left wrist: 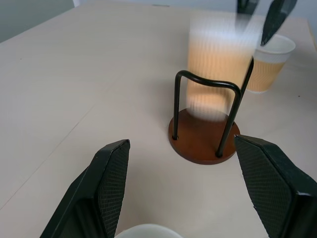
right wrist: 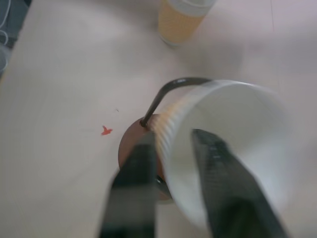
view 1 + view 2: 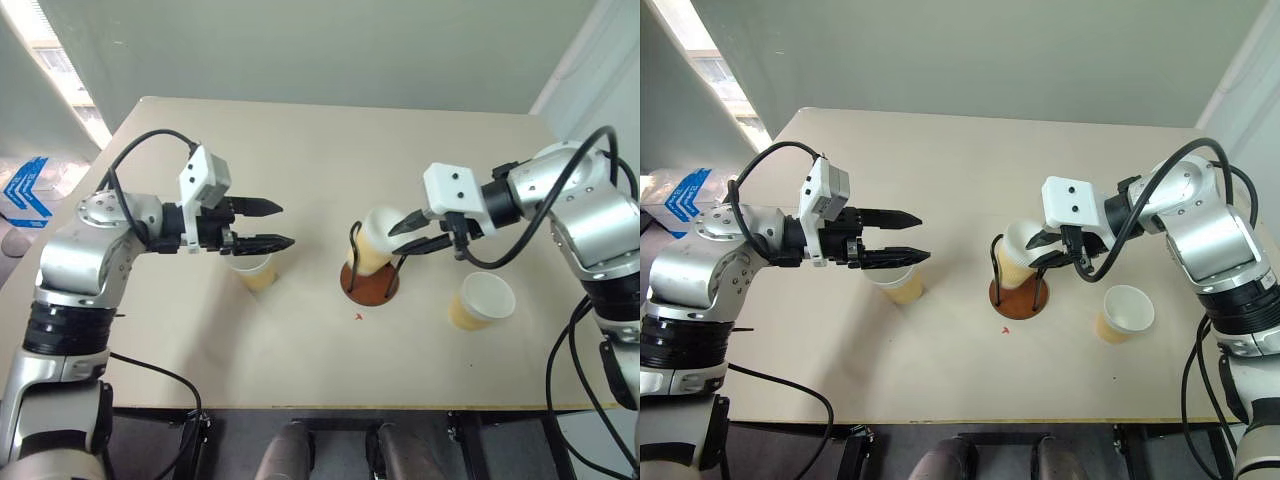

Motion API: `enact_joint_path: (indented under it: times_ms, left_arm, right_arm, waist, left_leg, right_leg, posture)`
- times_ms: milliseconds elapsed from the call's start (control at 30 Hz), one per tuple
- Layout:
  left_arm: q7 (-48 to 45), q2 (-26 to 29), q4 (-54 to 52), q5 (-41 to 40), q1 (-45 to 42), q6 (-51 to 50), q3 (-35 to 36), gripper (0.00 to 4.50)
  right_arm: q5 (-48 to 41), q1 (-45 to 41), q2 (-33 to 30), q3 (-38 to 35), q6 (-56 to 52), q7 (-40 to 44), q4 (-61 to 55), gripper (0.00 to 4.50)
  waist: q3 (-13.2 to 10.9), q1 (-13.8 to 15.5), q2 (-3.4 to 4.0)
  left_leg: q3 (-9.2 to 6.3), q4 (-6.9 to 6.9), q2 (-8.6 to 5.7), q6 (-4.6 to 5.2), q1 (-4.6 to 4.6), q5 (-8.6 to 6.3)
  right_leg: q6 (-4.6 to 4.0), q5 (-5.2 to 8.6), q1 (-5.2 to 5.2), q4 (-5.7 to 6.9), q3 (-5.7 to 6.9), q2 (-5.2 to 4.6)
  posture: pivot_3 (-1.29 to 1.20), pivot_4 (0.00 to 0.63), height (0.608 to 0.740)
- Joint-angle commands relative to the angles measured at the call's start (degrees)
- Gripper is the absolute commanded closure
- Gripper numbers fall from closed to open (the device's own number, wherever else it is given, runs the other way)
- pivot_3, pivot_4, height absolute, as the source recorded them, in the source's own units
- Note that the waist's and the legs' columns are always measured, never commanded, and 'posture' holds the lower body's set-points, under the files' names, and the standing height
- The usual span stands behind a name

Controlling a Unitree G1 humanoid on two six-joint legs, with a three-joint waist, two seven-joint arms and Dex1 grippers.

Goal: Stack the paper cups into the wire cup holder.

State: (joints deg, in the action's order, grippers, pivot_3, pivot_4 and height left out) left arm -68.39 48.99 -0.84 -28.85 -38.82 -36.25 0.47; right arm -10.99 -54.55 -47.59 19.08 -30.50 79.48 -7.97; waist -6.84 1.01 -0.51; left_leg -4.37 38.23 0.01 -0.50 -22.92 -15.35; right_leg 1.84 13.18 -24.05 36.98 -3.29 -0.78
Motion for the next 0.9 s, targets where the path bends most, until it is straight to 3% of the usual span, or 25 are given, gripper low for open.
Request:
enact_joint_path:
  times_ms: [33, 67, 167, 433, 567, 733, 900]
  left_arm:
    - [0.46, 1.59, -1.92, -0.39, 0.05, 0.32, 2.75, 0.84]
    - [0.55, 2.06, -2.59, -0.68, 0.62, 0.06, 3.34, 0.84]
    - [0.44, 3.75, -5.32, -1.65, 2.97, -0.8, 5.01, 0.84]
    - [-8.55, 14.52, -10.34, -1.03, 11.78, 4.55, 7.99, 0.84]
    - [-11.67, 15.6, -6.98, -1.16, 11.1, 8.03, 8.16, 0.84]
    - [-15.58, 16.33, -0.12, 5.46, 10.41, 17.28, 3.37, 0.84]
    - [-15.26, 12.47, 6.58, 11.4, 3.5, 22.47, -2.29, 0.84]
  right_arm:
    - [-0.27, -0.67, 0.4, -2.62, -0.34, -1.81, -0.48, 1.8]
    - [-1.5, -0.76, 0.55, -3.67, -1.96, -2.18, -0.56, 1.53]
    - [-4.24, -0.93, 0.35, -6.67, -6.08, -3.5, -0.75, 1.53]
    - [-14.37, -0.91, -1.06, -16.73, -19.72, -6.36, -0.55, 1.53]
    - [-16.89, -0.21, -0.43, -17.53, -21.71, -8.25, -2.0, 1.53]
    - [-18.74, 0.65, 0.77, -17.5, -22.24, -10.56, -3.03, 1.53]
    - [-20.37, 1.32, 1.7, -17.67, -22.93, -12.83, -4.8, 1.53]
  waist:
    - [0.0, -0.01, 0.0]
    - [0.0, -0.05, 0.0]
    - [0.0, -0.2, 0.0]
    - [0.0, -0.21, -0.01]
    - [-0.01, -0.29, 0.02]
    - [-0.01, -0.44, 0.02]
    - [-0.01, -0.3, 0.01]
  left_leg:
    - [0.0, 0.0, 0.0, 0.0, 0.0, 0.0]
    - [0.0, -0.01, 0.0, 0.0, 0.0, 0.0]
    - [0.01, -0.07, 0.0, 0.0, -0.01, 0.0]
    - [-0.01, -0.15, 0.0, -0.03, -0.08, 0.0]
    - [-0.03, -0.14, -0.01, -0.06, -0.03, 0.02]
    - [-0.07, -0.14, 0.0, -0.04, -0.03, 0.0]
    - [-0.1, -0.11, -0.01, -0.01, -0.15, -0.01]
  right_leg:
    - [0.0, 0.0, 0.0, -0.01, 0.0, 0.0]
    - [0.0, 0.0, 0.0, -0.02, 0.0, 0.0]
    - [0.0, 0.0, -0.03, -0.06, 0.0, 0.01]
    - [-0.08, 0.05, -0.11, -0.08, -0.01, 0.04]
    - [-0.13, 0.07, -0.13, 0.05, -0.03, 0.03]
    - [-0.24, 0.0, -0.22, 0.14, -0.02, 0.03]
    - [-0.26, -0.01, -0.31, 0.15, 0.02, 0.02]
  posture:
    - [0.0, 0.15, 0.74]
    - [0.0, 0.15, 0.74]
    - [0.0, 0.15, 0.74]
    - [0.0, 0.15, 0.74]
    - [0.0, 0.15, 0.74]
    - [0.0, 0.15, 0.74]
    - [0.0, 0.15, 0.74]
